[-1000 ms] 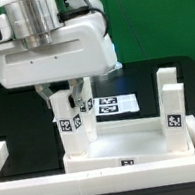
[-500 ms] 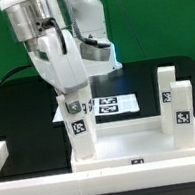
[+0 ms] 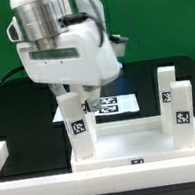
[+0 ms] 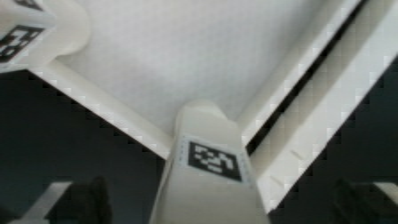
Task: Assemble desk
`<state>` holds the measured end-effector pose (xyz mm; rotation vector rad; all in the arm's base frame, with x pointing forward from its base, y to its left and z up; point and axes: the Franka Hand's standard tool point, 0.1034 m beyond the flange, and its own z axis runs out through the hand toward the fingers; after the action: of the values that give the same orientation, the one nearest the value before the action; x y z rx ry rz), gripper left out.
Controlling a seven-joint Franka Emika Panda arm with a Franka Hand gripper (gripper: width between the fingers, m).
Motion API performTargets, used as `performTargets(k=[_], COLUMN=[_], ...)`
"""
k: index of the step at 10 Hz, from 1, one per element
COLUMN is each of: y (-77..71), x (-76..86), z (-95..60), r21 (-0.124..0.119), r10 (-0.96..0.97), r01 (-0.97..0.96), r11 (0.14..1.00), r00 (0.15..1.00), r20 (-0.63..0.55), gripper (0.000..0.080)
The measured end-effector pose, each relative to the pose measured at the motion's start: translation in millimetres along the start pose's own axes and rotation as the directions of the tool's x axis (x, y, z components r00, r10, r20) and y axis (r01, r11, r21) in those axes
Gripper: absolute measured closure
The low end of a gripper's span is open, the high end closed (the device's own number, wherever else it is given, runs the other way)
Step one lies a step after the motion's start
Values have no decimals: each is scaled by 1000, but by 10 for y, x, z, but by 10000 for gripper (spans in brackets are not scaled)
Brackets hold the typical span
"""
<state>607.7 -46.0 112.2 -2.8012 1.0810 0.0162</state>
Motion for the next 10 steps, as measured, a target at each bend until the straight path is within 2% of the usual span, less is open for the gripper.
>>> performTargets(k=[3,5,6,7,9,10], y=[25,36,44,-8,-11,-12], x=[3,10,35,44,41,40], z=[11,10,-13,-32,-29,-29], r21=[-4,-7,-25,-37,-35,-35], r10=[-202,-352,-489,-570,-547,-533], r01=[202,352,489,570,547,533], r11=[979,936,872,821,836,845], r00=[979,936,872,822,837,846], r20=[-1,1,11,5,4,3], gripper=[151,151,151,151,151,246])
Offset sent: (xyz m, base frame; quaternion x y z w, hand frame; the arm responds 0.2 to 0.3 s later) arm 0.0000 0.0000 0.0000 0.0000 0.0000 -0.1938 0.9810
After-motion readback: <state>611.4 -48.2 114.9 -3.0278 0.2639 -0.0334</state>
